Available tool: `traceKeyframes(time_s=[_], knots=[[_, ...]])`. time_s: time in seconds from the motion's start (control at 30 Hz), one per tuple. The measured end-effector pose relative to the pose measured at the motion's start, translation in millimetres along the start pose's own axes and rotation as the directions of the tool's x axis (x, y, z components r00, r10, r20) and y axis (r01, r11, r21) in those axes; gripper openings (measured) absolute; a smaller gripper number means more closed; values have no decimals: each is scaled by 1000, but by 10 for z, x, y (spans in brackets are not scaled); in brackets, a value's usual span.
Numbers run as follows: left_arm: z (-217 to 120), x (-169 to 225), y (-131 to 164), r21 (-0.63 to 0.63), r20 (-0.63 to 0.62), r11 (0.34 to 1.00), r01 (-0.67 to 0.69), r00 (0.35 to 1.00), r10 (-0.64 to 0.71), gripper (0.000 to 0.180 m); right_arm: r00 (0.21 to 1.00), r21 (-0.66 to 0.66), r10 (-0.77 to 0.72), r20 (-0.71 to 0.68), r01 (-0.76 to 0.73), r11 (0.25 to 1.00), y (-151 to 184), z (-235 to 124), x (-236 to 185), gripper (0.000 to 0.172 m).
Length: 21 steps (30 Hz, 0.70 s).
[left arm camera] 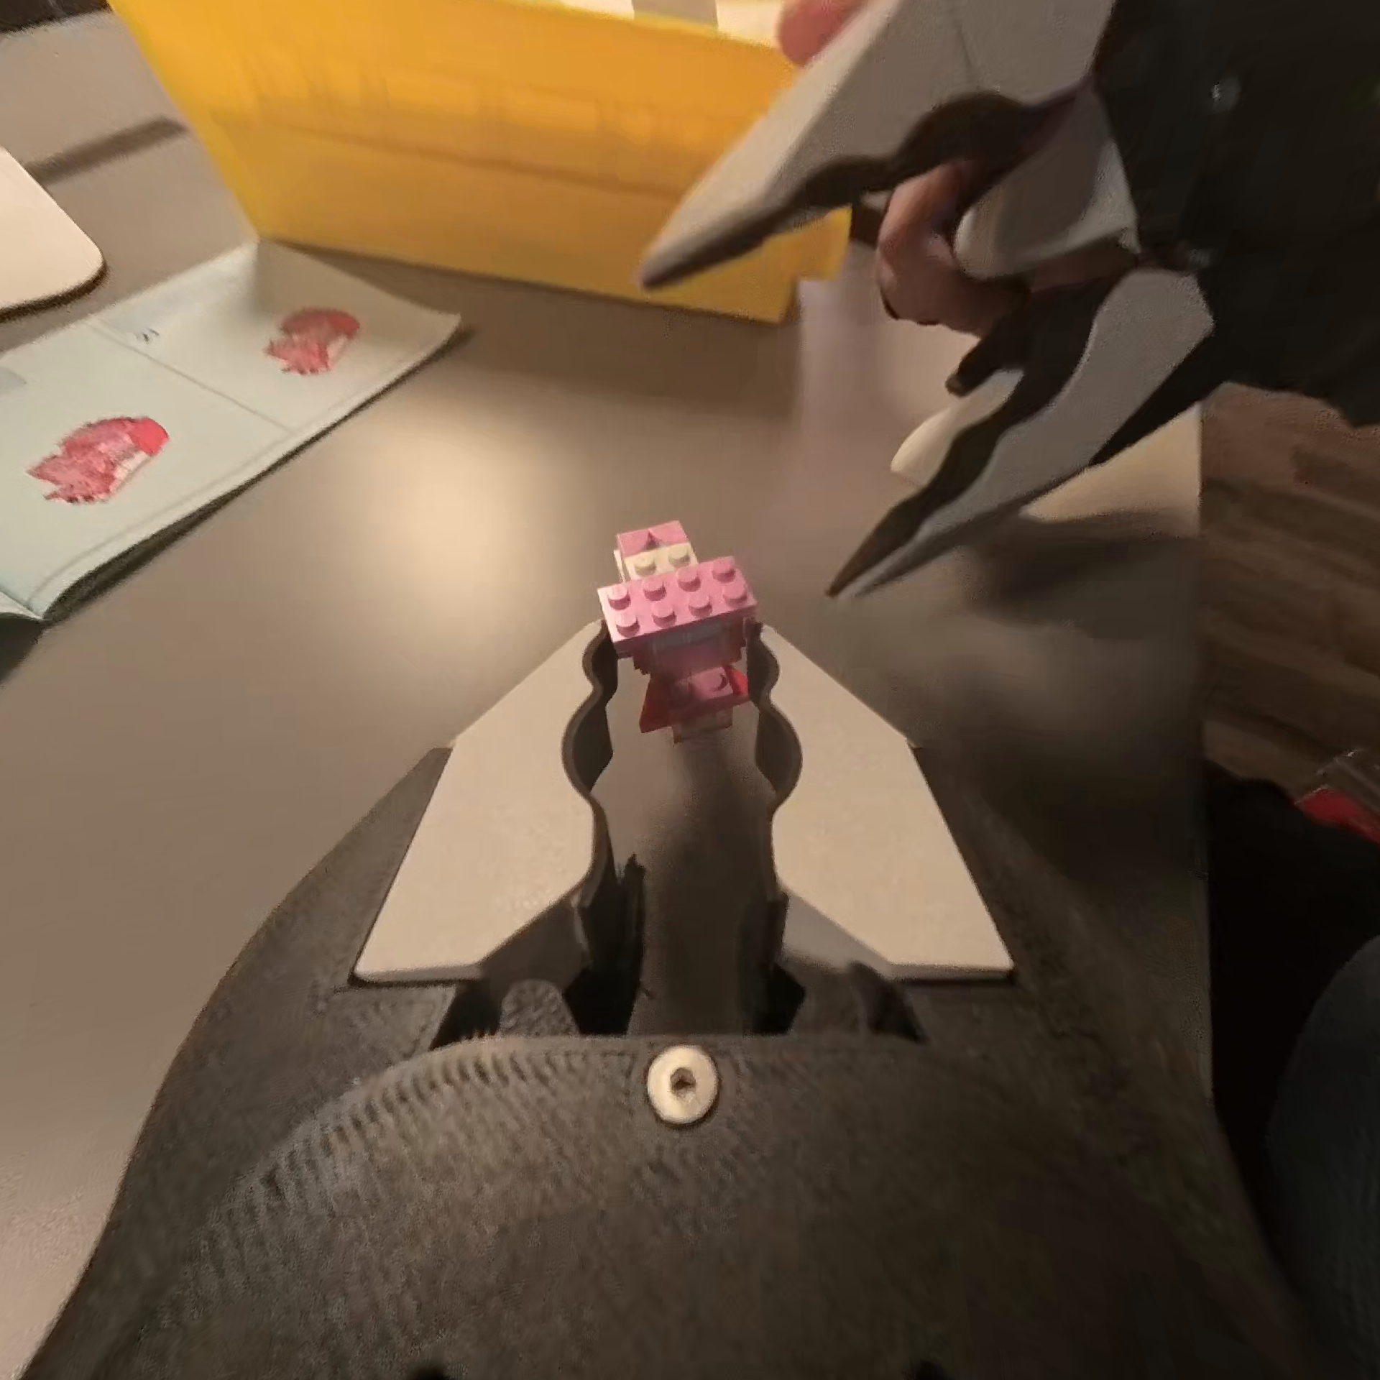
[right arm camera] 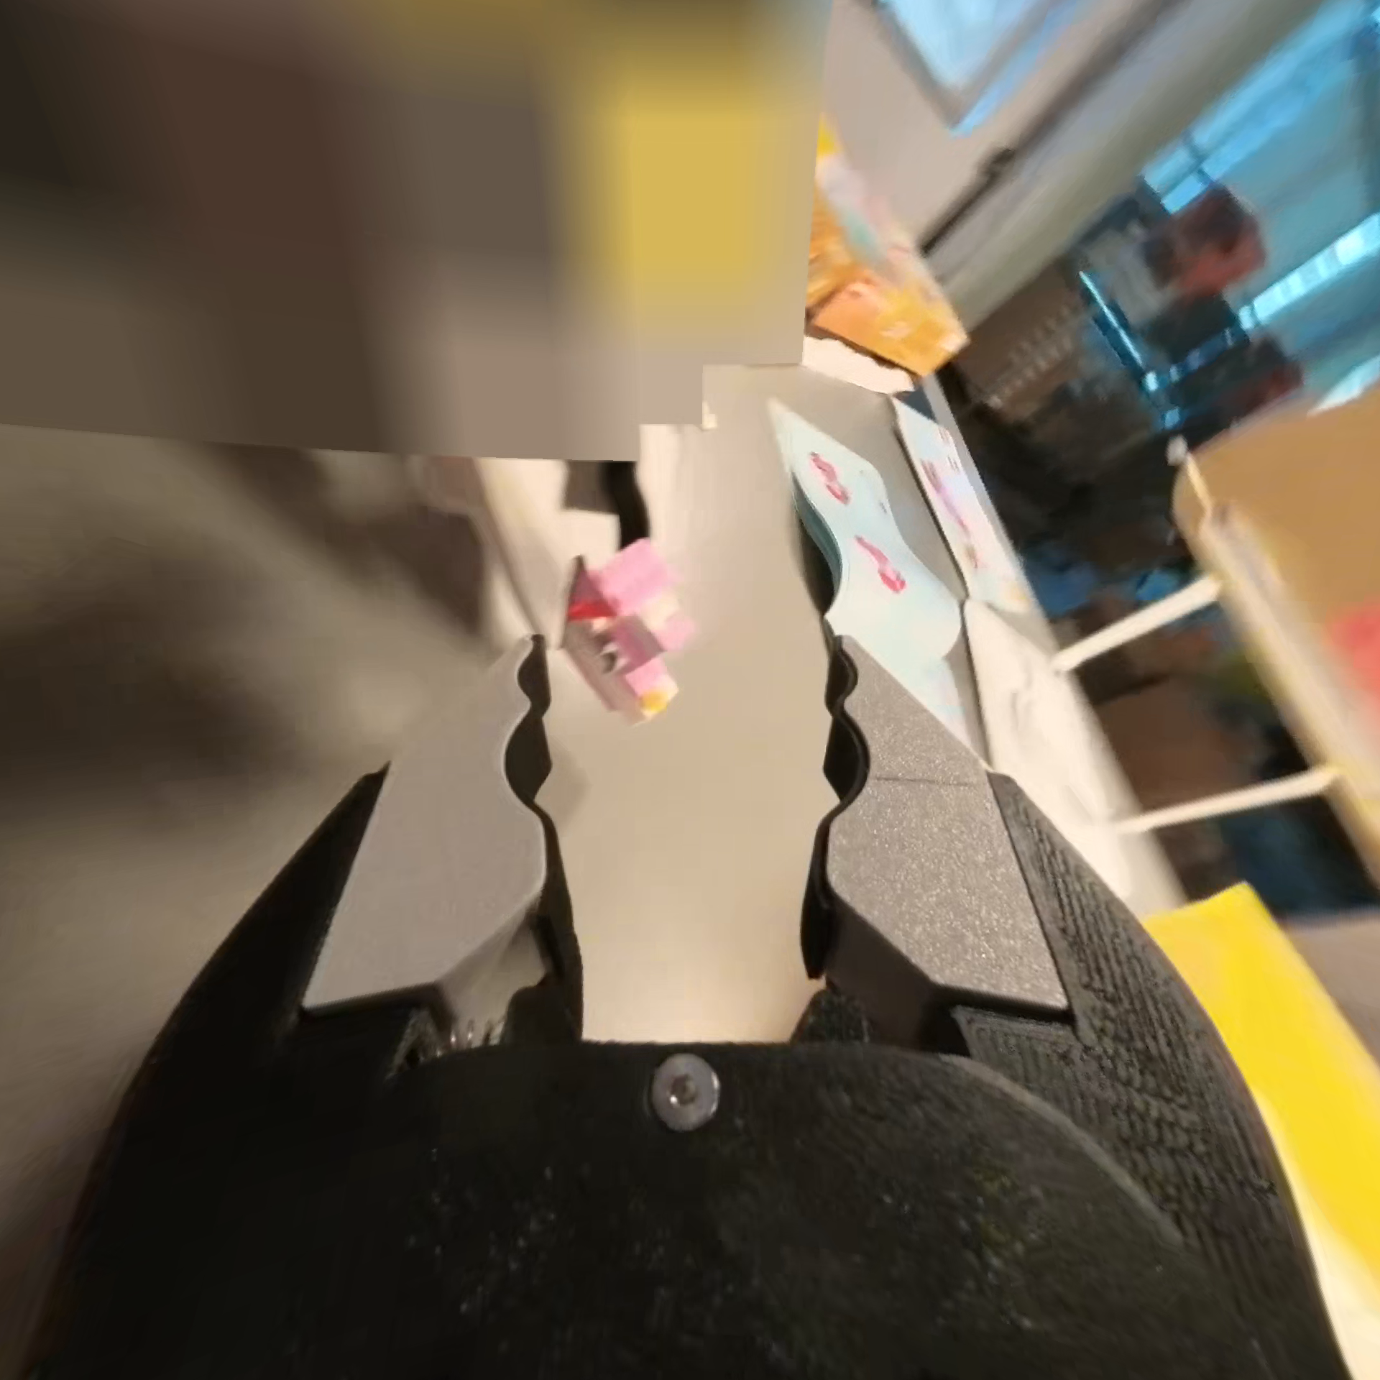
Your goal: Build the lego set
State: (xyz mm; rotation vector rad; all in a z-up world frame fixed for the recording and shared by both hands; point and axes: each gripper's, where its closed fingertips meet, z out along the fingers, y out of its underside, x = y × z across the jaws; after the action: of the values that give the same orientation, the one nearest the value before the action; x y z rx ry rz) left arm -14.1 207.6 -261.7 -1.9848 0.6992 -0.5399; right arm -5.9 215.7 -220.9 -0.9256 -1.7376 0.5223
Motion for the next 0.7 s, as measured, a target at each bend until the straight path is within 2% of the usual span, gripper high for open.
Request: traceKeyframes(time_s=[0.1, 0.2, 0.27, 0.37, 0.5, 0.63, 0.7], knots=[[49, 5, 100, -62, 12, 998, -31, 999, 31, 34, 988, 69, 145, -61, -141, 988, 94, 49, 108, 72], [86, -4, 212, -128, 27, 991, -41, 999, 44, 35, 955, 174, 220, -198, -187, 967, 127, 67, 314, 70], [82, -14, 220, -135, 42, 990, -51, 997, 58, 35, 931, 230, 237, -276, -175, 957, 139, 37, 432, 69], [63, -24, 287, -166, 52, 985, -48, 997, 57, 35, 922, 230, 167, -349, -88, 969, 152, -79, 502, 66], [14, -48, 369, -199, 69, 980, -13, 997, 27, 36, 903, 266, 187, -386, -85, 960, 198, -197, 536, 61], [-128, -53, 407, -194, 106, 979, 59, 994, -39, 77, 893, 300, 222, -391, -103, 948, 182, -241, 576, 61], [-329, 20, 324, -125, 100, 989, 76, 993, -64, 87, 893, 319, 238, -383, -114, 941, 171, -257, 579, 61]])
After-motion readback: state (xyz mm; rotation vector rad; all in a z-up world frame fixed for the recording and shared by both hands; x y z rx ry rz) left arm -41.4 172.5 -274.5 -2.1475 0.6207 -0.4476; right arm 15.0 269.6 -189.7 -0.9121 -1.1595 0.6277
